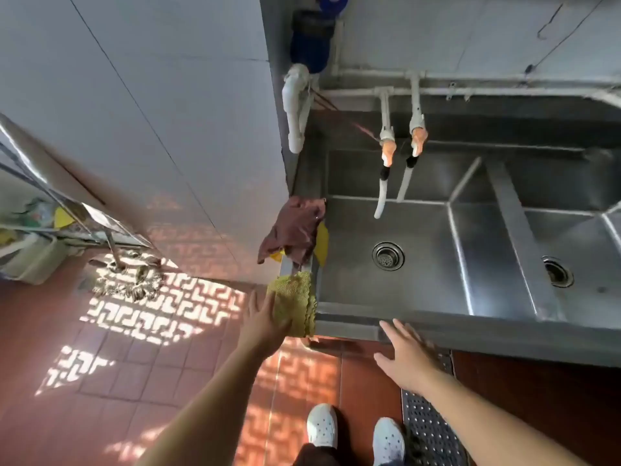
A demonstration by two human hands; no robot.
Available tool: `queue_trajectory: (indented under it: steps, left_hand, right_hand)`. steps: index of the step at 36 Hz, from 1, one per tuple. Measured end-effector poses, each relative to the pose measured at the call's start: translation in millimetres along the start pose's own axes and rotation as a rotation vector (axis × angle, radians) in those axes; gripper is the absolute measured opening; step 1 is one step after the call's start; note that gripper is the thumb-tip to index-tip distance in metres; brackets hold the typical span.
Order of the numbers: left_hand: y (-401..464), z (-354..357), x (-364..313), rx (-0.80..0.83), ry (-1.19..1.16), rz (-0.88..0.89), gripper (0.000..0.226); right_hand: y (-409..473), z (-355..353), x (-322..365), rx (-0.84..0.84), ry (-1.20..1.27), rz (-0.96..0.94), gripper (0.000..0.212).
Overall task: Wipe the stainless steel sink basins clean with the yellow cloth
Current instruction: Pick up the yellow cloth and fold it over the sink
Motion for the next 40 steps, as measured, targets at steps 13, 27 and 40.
queue_trajectory:
  steps: [13, 27, 40]
  left_hand:
    - [23.8, -5.6, 22.5, 0.004, -0.779, -0.366, 0.051]
    - [11.5, -26.5, -78.0, 0.069, -0.314, 0.219, 0.023]
    - [-43.1, 55.6, -259.5, 0.739, -0.521, 0.393, 0.026]
  right_hand:
    - [0.4, 8.1, -7.4, 0.052, 0.139, 0.056, 0.066]
    - [-2.1, -16.9, -33.7, 0.055, 0.516, 0.124, 0.063]
    - [-8.7, -140.7, -77.6, 0.168, 1.045, -0.309, 0.031]
Point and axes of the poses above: each hand's wrist, its own y-axis towards the middle knuckle, its own z-axis out of the palm, x = y × z, the point moved 7 cm from there along y, towards the middle knuckle, and after that the axes turned 13 degrees about -y, right-handed, at the moved point
